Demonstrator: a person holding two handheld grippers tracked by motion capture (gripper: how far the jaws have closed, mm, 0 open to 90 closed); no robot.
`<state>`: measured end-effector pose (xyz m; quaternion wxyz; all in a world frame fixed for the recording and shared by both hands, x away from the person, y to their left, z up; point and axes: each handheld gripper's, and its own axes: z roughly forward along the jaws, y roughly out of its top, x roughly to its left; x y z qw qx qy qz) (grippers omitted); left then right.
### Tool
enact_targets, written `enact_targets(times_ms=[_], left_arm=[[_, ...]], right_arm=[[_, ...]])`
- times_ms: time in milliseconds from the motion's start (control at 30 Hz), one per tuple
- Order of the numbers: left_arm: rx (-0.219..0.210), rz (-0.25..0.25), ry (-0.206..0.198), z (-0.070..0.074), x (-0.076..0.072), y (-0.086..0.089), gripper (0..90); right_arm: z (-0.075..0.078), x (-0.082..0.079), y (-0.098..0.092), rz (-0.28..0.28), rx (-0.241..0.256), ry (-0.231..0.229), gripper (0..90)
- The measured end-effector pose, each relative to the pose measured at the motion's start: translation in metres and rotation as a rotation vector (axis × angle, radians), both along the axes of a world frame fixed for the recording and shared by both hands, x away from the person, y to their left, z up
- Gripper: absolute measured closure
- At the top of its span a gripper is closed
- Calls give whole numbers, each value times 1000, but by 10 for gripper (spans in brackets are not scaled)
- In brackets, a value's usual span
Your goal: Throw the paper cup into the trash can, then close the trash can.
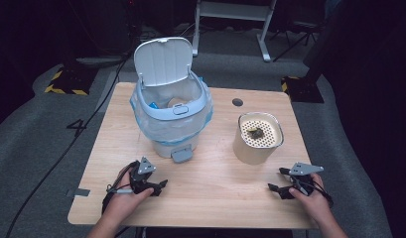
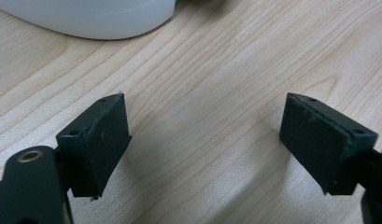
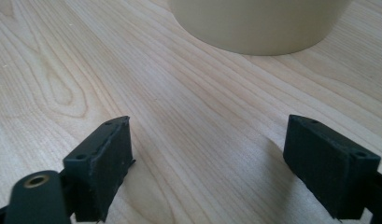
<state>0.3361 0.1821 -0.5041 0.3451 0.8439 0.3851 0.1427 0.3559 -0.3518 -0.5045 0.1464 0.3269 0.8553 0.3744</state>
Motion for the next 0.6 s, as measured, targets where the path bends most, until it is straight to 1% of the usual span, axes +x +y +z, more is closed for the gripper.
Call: enact_targets(times_ms=[100, 167, 200, 233, 267, 300, 333, 467, 600], left_arm=[[-4, 2, -2, 1, 0, 4, 227], [-15, 12, 12, 3, 0, 7, 268], [-21, 16, 27, 5, 0, 9, 302], [-21, 16, 27, 5, 0, 9, 337], [-40, 15, 36, 8, -1, 12, 348], [-39, 11, 29, 9, -1, 13, 344], [-29, 4, 17, 11, -1, 14, 344], [-55, -5, -2, 18, -3, 17, 342], [-83, -9, -23, 31, -1, 24, 332]], right_arm=[[0, 0, 1, -8, -3, -1, 142], [0, 0, 0, -8, -3, -1, 142], [0, 0, 0, -8, -3, -1, 142], [0, 0, 0, -8, -3, -1, 142], [0, 0, 0, -9, -3, -1, 142], [0, 0, 0, -9, -3, -1, 143], [0, 0, 0, -9, -3, -1, 142], [0, 0, 0, -9, -3, -1, 142], [0, 0, 0, -9, -3, -1, 142]])
